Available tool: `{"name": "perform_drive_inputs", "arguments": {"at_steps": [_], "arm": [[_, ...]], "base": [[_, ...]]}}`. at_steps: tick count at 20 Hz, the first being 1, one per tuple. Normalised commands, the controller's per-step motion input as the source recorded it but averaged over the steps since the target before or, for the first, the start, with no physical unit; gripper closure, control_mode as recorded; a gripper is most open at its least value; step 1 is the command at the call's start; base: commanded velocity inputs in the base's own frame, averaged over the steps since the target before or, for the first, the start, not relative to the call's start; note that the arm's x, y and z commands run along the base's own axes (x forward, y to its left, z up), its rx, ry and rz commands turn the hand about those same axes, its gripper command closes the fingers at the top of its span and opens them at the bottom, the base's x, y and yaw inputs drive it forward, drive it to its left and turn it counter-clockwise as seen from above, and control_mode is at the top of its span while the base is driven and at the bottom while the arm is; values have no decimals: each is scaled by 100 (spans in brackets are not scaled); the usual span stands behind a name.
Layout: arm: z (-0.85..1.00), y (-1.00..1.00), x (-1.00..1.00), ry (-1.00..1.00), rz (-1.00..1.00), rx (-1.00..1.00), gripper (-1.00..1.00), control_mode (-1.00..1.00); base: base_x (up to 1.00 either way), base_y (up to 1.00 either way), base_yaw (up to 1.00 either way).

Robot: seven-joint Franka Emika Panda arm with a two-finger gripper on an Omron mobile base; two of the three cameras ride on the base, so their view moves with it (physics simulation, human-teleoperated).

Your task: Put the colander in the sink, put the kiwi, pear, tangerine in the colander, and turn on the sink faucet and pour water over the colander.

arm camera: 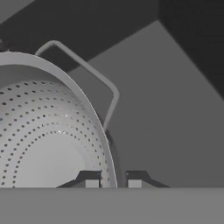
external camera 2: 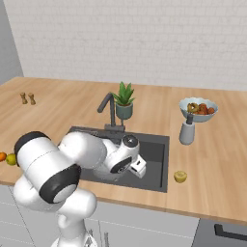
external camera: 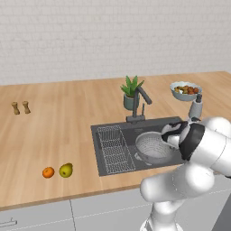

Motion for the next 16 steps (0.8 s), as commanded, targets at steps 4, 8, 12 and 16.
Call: {"name": "perform_drive_inputs", "arguments": {"at_steps": [4, 8, 12, 16], "arm": [[-33, -14, 2, 0, 0, -3, 100, -100], [-33, 2, -1, 0, 0, 0, 100, -100], [-16, 28, -8, 0, 0, 0, 100, -100], [-6, 31, -7, 0, 0, 0, 100, -100]], "base": [[0, 0, 0], [0, 0, 0], [0, 0, 0], [0, 0, 0]]}}
